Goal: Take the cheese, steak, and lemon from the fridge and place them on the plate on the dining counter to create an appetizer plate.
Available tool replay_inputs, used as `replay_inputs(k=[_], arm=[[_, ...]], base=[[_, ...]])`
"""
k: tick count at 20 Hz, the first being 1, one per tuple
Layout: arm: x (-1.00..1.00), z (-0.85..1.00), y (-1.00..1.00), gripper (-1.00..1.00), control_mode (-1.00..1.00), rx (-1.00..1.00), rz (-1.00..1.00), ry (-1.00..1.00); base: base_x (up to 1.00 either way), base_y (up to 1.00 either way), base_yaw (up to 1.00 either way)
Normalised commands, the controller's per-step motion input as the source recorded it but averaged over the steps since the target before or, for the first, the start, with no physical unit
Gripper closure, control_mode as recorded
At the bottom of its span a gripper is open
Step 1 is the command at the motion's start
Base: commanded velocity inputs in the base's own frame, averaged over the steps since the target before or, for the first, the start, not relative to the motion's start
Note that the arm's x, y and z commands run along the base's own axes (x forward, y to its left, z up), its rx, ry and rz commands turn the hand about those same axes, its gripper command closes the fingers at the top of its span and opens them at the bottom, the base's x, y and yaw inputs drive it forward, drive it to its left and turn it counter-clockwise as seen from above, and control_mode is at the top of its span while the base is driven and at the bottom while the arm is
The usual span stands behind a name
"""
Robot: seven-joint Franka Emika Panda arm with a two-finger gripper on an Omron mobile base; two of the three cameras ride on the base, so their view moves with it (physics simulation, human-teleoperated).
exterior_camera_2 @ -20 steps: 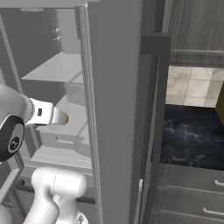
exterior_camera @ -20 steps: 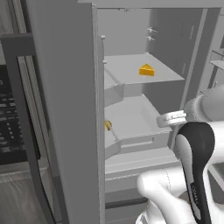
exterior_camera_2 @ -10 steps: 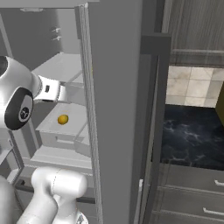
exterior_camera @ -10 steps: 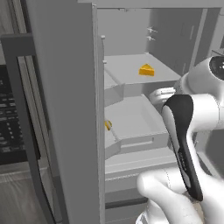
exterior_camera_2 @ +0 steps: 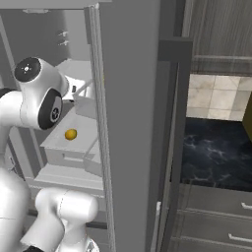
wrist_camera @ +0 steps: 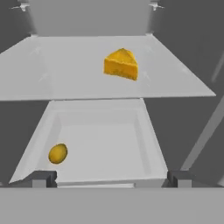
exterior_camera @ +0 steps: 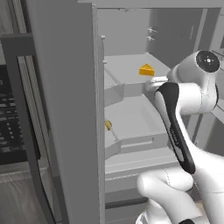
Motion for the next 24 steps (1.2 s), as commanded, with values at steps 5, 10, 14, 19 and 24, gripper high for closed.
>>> replay_inputs(k=[5,10,14,19,24], arm=[[0.64,0.0,-0.01,-1.0,-1.0,0.0,0.0,0.0],[0.66,0.0,0.0,-1.0,-1.0,0.0,0.0,0.0],[0.55,0.0,-0.07,-1.0,-1.0,0.0,0.0,0.01],[0.46,0.0,-0.11,-1.0,-1.0,0.0,0.0,0.03],[0.45,0.0,-0.06,-1.0,-1.0,0.0,0.0,0.04]], base=[[0.0,0.0,0.0],[0.0,0.0,0.0],[0.0,0.0,0.0],[0.0,0.0,0.0],[0.0,0.0,0.0]])
